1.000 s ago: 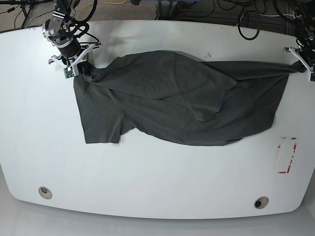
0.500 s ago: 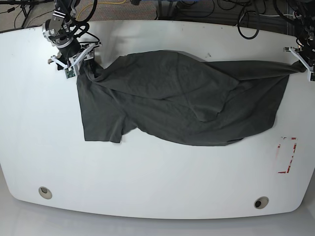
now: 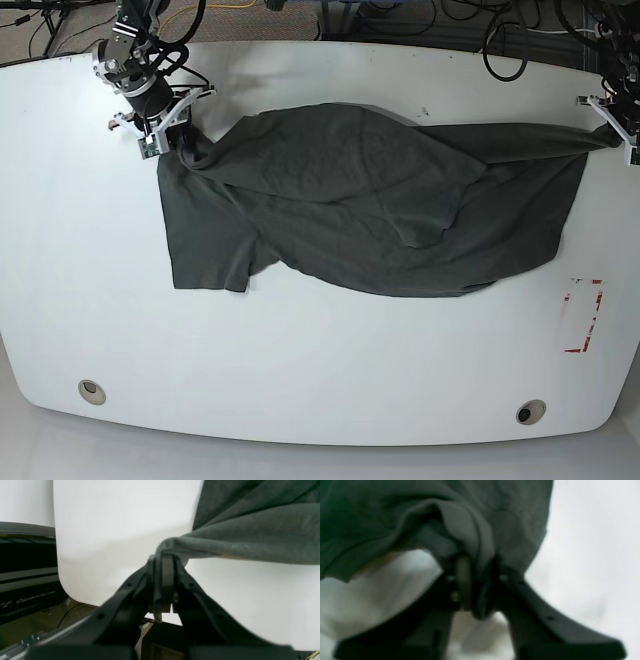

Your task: Layout the t-shirt on the table in an organized manner, then fold the t-shirt properly

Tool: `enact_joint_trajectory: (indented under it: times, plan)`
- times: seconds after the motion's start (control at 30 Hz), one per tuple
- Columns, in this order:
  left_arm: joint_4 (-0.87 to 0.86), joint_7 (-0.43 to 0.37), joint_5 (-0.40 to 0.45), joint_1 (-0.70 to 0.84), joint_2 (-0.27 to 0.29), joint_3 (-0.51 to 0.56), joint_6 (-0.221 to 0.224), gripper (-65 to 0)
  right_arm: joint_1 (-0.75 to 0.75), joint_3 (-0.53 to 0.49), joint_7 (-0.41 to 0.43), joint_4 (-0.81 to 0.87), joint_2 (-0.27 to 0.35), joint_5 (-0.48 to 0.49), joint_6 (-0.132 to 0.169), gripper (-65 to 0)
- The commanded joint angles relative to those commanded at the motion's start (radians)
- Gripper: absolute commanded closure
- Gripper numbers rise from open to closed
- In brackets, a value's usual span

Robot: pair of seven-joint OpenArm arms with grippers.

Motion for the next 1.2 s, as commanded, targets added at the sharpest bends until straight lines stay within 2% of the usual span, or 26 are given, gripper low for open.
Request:
enact_joint_trajectory:
  times: [0.1, 0.37, 0.43, 0.5, 0.53, 0.6, 0.63, 0.73, 0.8, 0.87, 0.9, 1.2]
  plan:
    - [0.0, 0.0, -0.002, 0.0, 0.0, 0.0, -0.002, 0.0, 0.0, 0.0, 0.0, -0.002, 0.0, 0.0, 0.0, -1.4]
    - [0.0, 0.005, -0.002, 0.0, 0.0, 0.006, -0.002, 0.0, -0.002, 0.0, 0.0, -0.002, 0.0, 0.0, 0.0, 0.0]
    - [-0.002, 0.006, -0.002, 0.0, 0.0, 0.006, -0.015, -0.8, -0.002, 0.0, 0.0, -0.002, 0.0, 0.0, 0.0, 0.0]
    - [-0.003, 0.006, -0.002, 0.0, 0.0, 0.006, -0.04, -3.9, 0.0, 0.0, 0.0, -0.002, 0.0, 0.0, 0.0, 0.0]
    - [-0.006, 0.006, -0.002, 0.0, 0.0, 0.006, -0.078, -9.6, 0.0, 0.0, 0.0, -0.002, 0.0, 0.0, 0.0, 0.0]
    - [-0.006, 0.006, 0.0, 0.002, 0.002, 0.006, -0.114, -16.1, 0.0, 0.0, 0.0, -0.002, 0.0, 0.0, 0.0, 0.0]
    - [-0.008, 0.015, 0.0, 0.003, 0.002, 0.006, -0.138, -23.9, 0.002, 0.0, 0.0, -0.002, 0.0, 0.0, 0.0, 0.0]
    - [-0.008, 0.077, -0.006, 0.0, 0.005, 0.006, -0.175, -42.9, 0.002, 0.0, 0.0, -0.002, -0.002, 0.0, 0.0, 0.0]
    - [-0.002, 0.103, -0.011, -0.003, 0.018, 0.003, -0.209, -50.3, 0.003, -0.002, 0.0, -0.002, -0.006, 0.0, 0.0, 0.0]
    - [0.002, 0.11, -0.026, -0.003, 0.035, 0.0, -0.259, -52.5, 0.005, -0.002, 0.0, 0.0, -0.017, 0.0, 0.0, 0.0]
    - [0.003, 0.11, -0.034, -0.003, 0.038, 0.0, -0.269, -52.4, 0.005, -0.002, 0.0, 0.0, -0.02, 0.0, 0.0, 0.0]
    - [0.064, 0.114, -0.117, -0.1, 0.046, -0.043, -0.269, -52.4, 0.02, -0.002, 0.0, 0.0, -0.025, 0.0, 0.0, 0.0]
